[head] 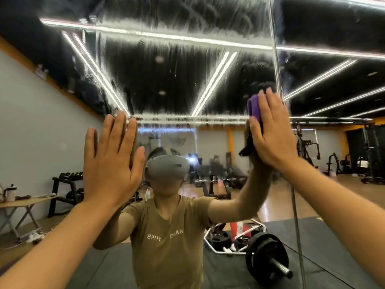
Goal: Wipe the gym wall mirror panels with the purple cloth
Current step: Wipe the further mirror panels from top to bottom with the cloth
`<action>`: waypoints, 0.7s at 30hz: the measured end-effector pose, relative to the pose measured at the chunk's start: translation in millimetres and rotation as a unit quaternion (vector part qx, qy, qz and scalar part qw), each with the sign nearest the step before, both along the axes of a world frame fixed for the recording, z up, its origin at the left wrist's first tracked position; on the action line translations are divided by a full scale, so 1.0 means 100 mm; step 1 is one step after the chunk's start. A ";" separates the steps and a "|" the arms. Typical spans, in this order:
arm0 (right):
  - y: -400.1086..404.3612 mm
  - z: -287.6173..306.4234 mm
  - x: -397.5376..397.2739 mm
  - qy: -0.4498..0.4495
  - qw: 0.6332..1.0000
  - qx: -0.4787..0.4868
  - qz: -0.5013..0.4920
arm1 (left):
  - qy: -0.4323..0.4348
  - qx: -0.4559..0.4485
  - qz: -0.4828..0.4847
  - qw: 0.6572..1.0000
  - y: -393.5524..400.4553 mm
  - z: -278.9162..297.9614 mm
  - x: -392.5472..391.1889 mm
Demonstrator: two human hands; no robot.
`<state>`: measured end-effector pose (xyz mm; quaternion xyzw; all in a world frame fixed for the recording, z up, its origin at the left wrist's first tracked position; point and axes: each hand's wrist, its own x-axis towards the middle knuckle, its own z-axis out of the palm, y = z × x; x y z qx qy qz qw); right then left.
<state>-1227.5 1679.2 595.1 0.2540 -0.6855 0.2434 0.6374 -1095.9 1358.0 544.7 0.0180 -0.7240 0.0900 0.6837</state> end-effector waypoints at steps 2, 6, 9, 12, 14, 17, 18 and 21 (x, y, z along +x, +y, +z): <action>-0.01 -0.48 0.01 0.011 1.000 0.015 0.016 | 0.003 0.001 0.000 1.000 0.00 0.00 0.00; 0.03 -1.52 0.06 0.010 0.998 0.069 -0.011 | 0.006 0.003 0.001 1.000 0.01 -0.01 0.00; 0.04 -1.89 0.08 -0.011 0.995 0.088 -0.043 | 0.008 0.002 -0.004 1.000 0.01 -0.01 -0.01; 0.06 -1.85 0.10 -0.020 0.993 0.107 -0.046 | 0.011 -0.001 -0.005 1.000 0.01 -0.01 -0.01; 0.05 -1.66 0.09 -0.010 0.992 0.121 -0.043 | 0.015 -0.001 -0.001 1.000 0.01 -0.02 -0.01; -0.03 -1.08 0.08 0.009 0.995 0.094 -0.021 | 0.014 -0.003 0.002 1.000 0.01 -0.01 -0.02; -0.06 -0.80 0.08 0.010 0.996 0.089 -0.013 | 0.013 -0.004 0.004 1.000 0.00 -0.02 -0.02; -0.09 0.19 0.08 0.005 0.996 0.091 -0.012 | 0.014 -0.005 0.005 1.000 -0.01 -0.01 -0.03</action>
